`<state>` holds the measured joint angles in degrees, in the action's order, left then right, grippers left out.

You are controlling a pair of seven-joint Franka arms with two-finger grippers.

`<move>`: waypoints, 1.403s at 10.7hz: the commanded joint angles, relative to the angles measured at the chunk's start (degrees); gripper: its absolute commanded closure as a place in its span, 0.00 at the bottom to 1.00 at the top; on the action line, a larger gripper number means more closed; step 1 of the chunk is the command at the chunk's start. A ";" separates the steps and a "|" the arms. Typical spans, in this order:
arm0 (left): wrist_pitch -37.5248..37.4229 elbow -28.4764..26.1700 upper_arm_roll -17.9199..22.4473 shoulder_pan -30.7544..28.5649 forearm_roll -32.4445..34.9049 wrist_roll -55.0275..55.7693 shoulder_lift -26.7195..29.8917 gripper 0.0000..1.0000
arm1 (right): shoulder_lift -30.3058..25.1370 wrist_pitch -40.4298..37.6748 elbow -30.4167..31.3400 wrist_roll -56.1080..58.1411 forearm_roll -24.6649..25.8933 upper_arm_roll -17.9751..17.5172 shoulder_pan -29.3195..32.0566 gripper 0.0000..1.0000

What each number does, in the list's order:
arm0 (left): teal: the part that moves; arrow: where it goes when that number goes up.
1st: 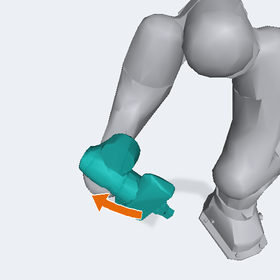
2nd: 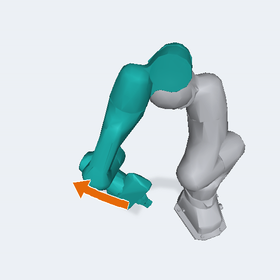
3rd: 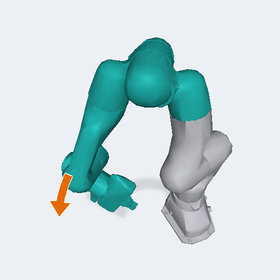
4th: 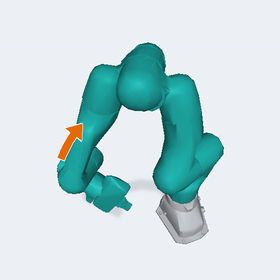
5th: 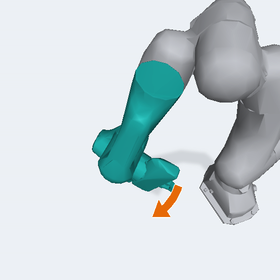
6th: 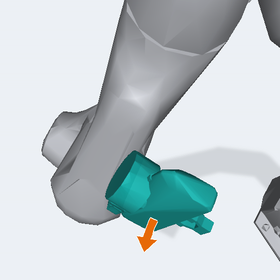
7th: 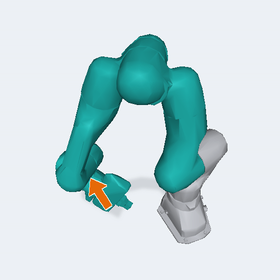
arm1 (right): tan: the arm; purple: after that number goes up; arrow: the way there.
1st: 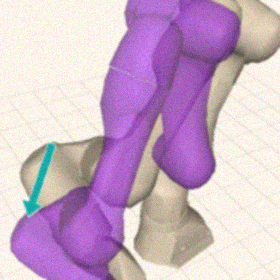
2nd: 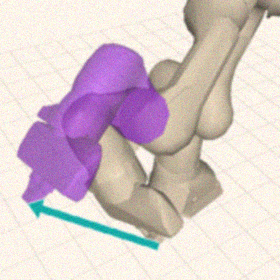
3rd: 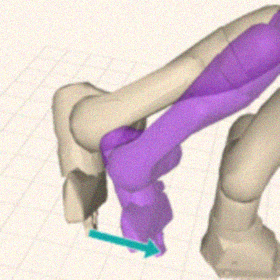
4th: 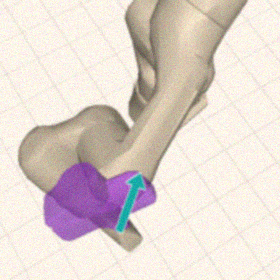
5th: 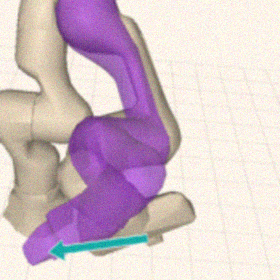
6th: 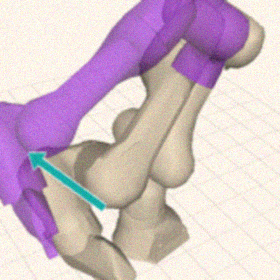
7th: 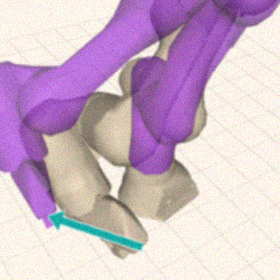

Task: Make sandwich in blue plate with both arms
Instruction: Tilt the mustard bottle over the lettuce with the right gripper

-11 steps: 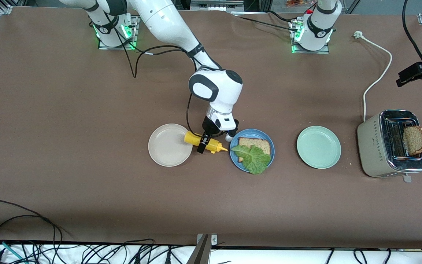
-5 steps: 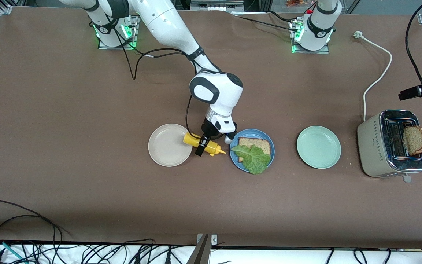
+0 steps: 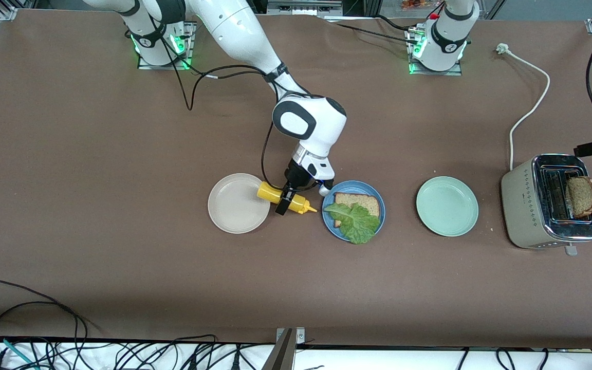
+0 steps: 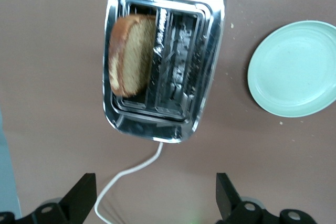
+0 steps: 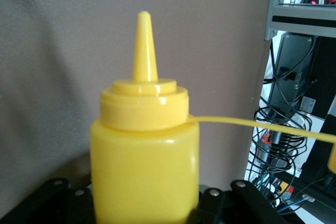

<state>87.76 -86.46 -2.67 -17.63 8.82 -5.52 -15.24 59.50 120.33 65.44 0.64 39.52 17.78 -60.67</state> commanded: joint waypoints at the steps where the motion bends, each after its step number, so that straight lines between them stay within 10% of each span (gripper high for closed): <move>1: 3.98 3.75 -0.24 -1.97 1.55 -7.30 -4.44 0.00 | 1.49 -1.50 -2.16 -0.47 3.27 0.32 -0.94 1.00; 10: 14.88 3.40 -0.23 -5.93 2.25 -13.63 -9.98 0.00 | -0.08 -3.17 -2.16 3.04 5.75 0.85 -1.65 1.00; 15: 16.47 3.31 -0.32 -6.54 2.07 -14.43 -12.01 0.09 | -14.91 -9.83 -0.41 15.51 -12.51 0.67 3.52 1.00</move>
<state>104.37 -85.05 -2.46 -23.36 9.84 -18.48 -25.83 52.23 114.42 62.36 11.12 32.66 19.32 -59.85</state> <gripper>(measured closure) 0.040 0.987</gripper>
